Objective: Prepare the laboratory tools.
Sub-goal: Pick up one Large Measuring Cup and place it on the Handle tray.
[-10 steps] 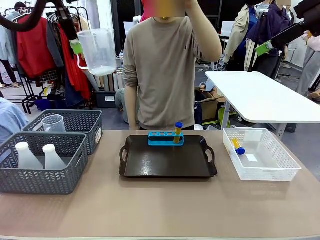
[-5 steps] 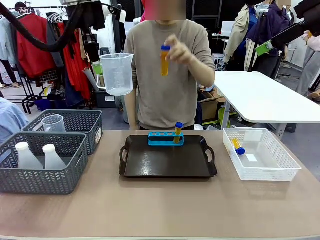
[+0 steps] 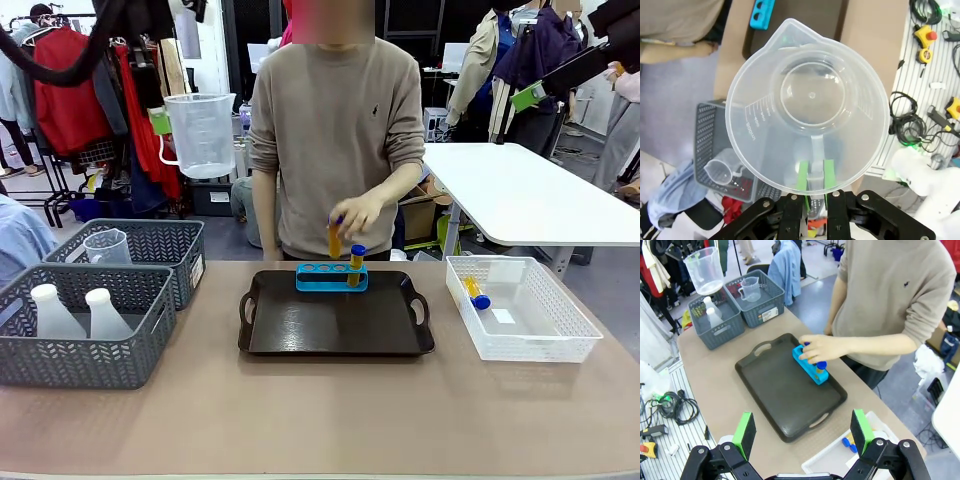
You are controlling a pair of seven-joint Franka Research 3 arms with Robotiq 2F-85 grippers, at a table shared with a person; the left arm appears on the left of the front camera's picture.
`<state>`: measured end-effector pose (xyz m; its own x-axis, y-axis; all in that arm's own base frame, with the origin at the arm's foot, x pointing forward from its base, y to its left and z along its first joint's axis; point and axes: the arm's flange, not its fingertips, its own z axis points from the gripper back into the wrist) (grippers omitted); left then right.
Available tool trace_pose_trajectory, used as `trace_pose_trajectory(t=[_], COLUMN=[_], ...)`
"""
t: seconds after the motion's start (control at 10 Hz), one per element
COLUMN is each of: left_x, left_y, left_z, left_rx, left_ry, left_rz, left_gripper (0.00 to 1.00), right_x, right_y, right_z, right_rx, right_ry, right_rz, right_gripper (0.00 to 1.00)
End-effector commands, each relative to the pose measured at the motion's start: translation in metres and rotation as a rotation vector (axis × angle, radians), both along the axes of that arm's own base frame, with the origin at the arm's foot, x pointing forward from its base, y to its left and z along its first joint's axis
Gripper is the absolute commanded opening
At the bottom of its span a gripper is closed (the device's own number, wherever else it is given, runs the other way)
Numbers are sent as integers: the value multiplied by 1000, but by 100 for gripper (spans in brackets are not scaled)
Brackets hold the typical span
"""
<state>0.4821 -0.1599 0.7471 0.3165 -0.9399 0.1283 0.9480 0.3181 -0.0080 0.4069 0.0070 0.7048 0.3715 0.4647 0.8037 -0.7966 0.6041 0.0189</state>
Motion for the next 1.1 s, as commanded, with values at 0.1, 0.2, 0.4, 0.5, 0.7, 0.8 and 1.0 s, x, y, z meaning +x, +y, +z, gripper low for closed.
trace_pose_trajectory(t=[0.1,0.2,0.4,0.5,0.7,0.8,1.0], left_x=[0,0,0,1,10,16,25], left_y=[0,0,0,0,-40,-71,-116], left_z=[0,0,0,-2,-28,-46,-70], left_rx=[0,0,0,2,2,-7,-20], left_ry=[0,0,0,4,40,43,27], left_rz=[0,0,0,1,-81,-88,-155], left_gripper=[0,0,0,0,0,0,0], right_x=[0,0,0,0,0,0,0], right_y=[1,1,1,1,1,1,1], right_z=[0,0,0,0,0,0,0], right_rx=[11,11,11,11,11,11,11], right_ry=[-5,-5,-5,-5,-5,-5,-5], right_rz=[8,8,8,8,8,8,8], right_gripper=[100,100,100,100,100,100,100])
